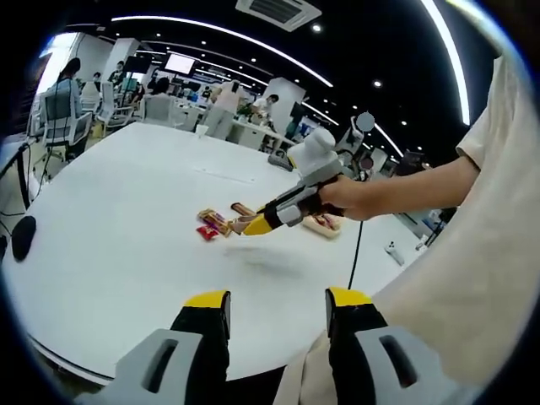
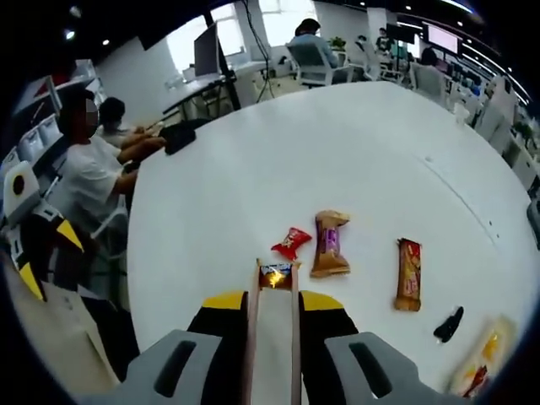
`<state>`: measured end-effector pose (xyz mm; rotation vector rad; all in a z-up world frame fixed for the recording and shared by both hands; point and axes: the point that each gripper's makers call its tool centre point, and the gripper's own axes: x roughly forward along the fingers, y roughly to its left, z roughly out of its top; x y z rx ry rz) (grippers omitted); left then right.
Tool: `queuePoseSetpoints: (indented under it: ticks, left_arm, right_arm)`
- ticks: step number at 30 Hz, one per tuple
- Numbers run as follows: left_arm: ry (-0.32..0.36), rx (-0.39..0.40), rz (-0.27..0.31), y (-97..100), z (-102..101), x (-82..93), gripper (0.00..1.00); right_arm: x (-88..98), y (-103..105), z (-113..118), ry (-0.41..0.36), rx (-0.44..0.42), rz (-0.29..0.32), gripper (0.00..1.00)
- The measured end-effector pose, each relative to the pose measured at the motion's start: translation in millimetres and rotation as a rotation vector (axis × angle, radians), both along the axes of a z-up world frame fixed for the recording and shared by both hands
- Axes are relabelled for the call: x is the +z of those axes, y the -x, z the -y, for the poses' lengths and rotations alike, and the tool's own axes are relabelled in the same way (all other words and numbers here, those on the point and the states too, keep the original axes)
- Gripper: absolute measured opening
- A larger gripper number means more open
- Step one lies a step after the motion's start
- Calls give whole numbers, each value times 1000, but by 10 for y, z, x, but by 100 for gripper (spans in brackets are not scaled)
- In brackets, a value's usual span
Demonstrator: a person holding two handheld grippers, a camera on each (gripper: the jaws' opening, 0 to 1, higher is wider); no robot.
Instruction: Place the target food into the container with the food tongs after gripping and lifting it, then release it inside without dropping or visibly crushing the food.
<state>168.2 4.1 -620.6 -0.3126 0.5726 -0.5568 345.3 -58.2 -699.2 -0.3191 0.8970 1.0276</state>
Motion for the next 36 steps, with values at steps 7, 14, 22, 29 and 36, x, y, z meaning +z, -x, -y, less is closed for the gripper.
queuePoseSetpoints:
  ticks: [7, 14, 22, 29, 36]
  left_arm:
    - [-4, -14, 2, 24, 80, 16, 44]
    - [-8, -30, 10, 27, 183, 50, 44]
    - [-14, -53, 14, 41, 269, 62, 44]
    - [-17, -57, 19, 57, 304, 83, 44]
    - [-23, -55, 21, 97, 310, 87, 44]
  right_arm:
    - [126, -71, 131, -31, -42, 19, 22]
    - [271, -177, 322, -52, -87, 49, 22]
    - [438, -187, 440, -64, -121, 73, 22]
    - [470, -144, 464, -68, -125, 78, 22]
    - [504, -151, 502, -74, -134, 85, 22]
